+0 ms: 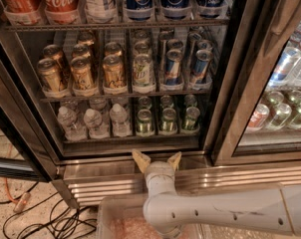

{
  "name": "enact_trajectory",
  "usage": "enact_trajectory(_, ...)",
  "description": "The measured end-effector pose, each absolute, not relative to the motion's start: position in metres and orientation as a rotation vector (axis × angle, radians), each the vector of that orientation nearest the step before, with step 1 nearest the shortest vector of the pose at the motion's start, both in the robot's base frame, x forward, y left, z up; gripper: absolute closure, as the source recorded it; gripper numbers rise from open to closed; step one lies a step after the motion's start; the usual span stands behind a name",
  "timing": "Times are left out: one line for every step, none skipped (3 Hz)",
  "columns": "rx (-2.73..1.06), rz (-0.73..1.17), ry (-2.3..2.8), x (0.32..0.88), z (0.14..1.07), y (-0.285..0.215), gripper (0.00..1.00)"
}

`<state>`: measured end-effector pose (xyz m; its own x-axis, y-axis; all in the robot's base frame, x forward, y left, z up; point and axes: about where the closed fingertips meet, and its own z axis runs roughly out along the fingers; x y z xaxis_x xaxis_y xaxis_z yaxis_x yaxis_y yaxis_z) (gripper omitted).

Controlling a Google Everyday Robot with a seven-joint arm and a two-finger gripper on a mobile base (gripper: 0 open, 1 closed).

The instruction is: Pick green can from bottom shelf of fridge

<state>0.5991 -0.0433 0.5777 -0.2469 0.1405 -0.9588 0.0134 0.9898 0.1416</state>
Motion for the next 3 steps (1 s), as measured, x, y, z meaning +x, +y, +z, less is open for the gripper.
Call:
enact_trajectory(0.15, 0.071, 1.773, 0.6024, 0.5794, -0.0444, 0.0)
enact_trajectory(0.151, 0.071, 1.772, 0.6024, 0.5794, -0.0444, 0.0)
enact_trajectory(0.174, 0.074, 1.741, 0.6043, 0.5823, -0.0449, 0.0)
